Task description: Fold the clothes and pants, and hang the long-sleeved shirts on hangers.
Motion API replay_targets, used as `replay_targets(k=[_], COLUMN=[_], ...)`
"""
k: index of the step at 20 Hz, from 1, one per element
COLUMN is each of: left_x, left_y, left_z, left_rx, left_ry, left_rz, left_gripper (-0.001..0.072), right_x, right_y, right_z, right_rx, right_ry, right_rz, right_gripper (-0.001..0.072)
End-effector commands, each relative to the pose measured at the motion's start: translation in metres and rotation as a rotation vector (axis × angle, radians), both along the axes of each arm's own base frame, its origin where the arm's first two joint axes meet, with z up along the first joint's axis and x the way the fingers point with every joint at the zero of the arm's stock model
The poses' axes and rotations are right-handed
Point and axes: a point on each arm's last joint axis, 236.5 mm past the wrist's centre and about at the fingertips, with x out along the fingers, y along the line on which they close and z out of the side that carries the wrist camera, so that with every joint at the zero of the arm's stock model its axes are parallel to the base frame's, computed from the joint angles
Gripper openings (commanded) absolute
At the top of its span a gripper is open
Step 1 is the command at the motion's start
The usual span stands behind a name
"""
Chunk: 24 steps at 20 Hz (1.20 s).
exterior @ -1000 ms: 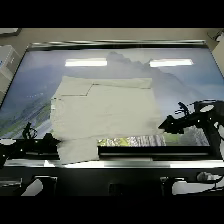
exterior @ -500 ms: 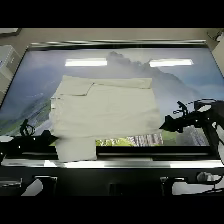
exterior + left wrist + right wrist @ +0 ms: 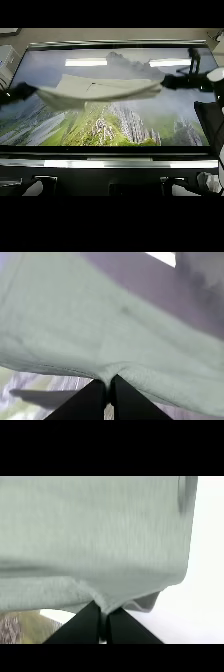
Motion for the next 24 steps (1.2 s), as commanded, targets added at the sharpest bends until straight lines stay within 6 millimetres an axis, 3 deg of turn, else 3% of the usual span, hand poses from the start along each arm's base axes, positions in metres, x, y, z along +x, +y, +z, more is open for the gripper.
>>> replay_targets(k=[1, 3, 6, 10, 11, 13, 16, 18, 21, 24], left_x=[0.003, -0.029, -0.099, -0.190, -0.203, -0.205, -0.144, -0.085, 0.007, 0.091], left_y=[-0.005, -0.022, -0.032, -0.005, 0.006, 0.019, 0.031, 0.039, 0.034, 0.028], left_z=[0.164, 0.237, 0.298, 0.333, 0.334, 0.324, 0.273, 0.210, 0.088, -0.046], left_rx=[0.090, 0.164, 0.300, 0.427, 0.440, 0.448, 0.404, 0.376, 0.294, 0.231], left_ry=[-0.339, -0.465, -0.522, -0.559, -0.548, -0.495, -0.335, -0.170, 0.045, 0.187], left_rz=[-0.002, -0.055, -0.032, 0.210, 0.275, 0.322, 0.269, 0.193, 0.041, -0.022], left_gripper=[0.0021, 0.0021, 0.0021, 0.0021, 0.0021, 0.0022, 0.0022, 0.0022, 0.0022, 0.0022], right_x=[0.015, -0.017, -0.097, -0.199, -0.212, -0.212, -0.156, -0.098, -0.019, 0.044], right_y=[0.010, 0.015, 0.016, 0.005, 0.000, -0.009, -0.012, -0.011, 0.003, 0.018], right_z=[0.145, 0.208, 0.281, 0.341, 0.348, 0.343, 0.300, 0.246, 0.146, 0.028], right_rx=[-0.061, -0.096, -0.163, -0.154, -0.139, -0.122, -0.121, -0.102, -0.036, 0.032], right_ry=[-0.317, -0.410, -0.525, -0.640, -0.653, -0.618, -0.483, -0.331, -0.093, 0.117], right_rz=[-0.040, 0.002, 0.020, -0.086, -0.124, -0.177, -0.173, -0.160, -0.100, -0.043], right_gripper=[0.0032, 0.0032, 0.0032, 0.0032, 0.0032, 0.0032, 0.0032, 0.0032, 0.0032, 0.0032])
